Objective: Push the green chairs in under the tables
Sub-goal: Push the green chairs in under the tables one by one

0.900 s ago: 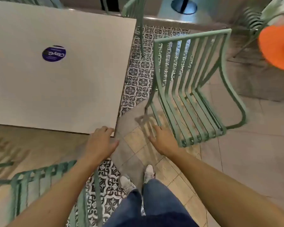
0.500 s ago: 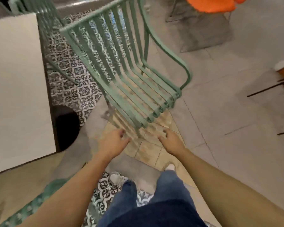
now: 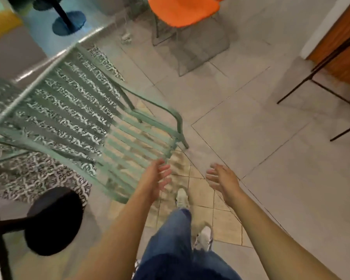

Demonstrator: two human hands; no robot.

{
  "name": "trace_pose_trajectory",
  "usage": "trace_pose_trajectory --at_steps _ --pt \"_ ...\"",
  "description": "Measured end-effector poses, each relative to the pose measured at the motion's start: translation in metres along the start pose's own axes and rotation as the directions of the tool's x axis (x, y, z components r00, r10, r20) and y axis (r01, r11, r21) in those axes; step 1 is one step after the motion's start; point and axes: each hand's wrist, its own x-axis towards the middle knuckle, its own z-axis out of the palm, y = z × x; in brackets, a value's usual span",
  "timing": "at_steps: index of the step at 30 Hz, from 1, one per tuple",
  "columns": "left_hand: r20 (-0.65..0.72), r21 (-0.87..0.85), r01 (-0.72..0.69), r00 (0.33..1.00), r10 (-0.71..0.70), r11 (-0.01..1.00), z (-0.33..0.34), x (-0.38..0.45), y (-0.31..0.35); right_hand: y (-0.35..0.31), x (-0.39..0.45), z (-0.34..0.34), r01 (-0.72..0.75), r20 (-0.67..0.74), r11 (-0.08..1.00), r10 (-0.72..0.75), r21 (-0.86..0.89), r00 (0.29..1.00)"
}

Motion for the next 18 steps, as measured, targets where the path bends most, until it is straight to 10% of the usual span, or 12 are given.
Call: trace_pose_trajectory --at_steps 6,18 --pt "0.01 0.031 -0.086 0.996 0.086 0.996 0.096 0.086 0.073 -0.1 0.086 -0.024 -0.024 0.035 0.988 0.019 0.153 0.999" --pt "-0.076 0.452 -0.379 0.886 0.458 0.808 0.19 0.192 0.287 -0.393 0.246 -0.007 0.344 0.201 0.849 -0.285 -0.401 0.937"
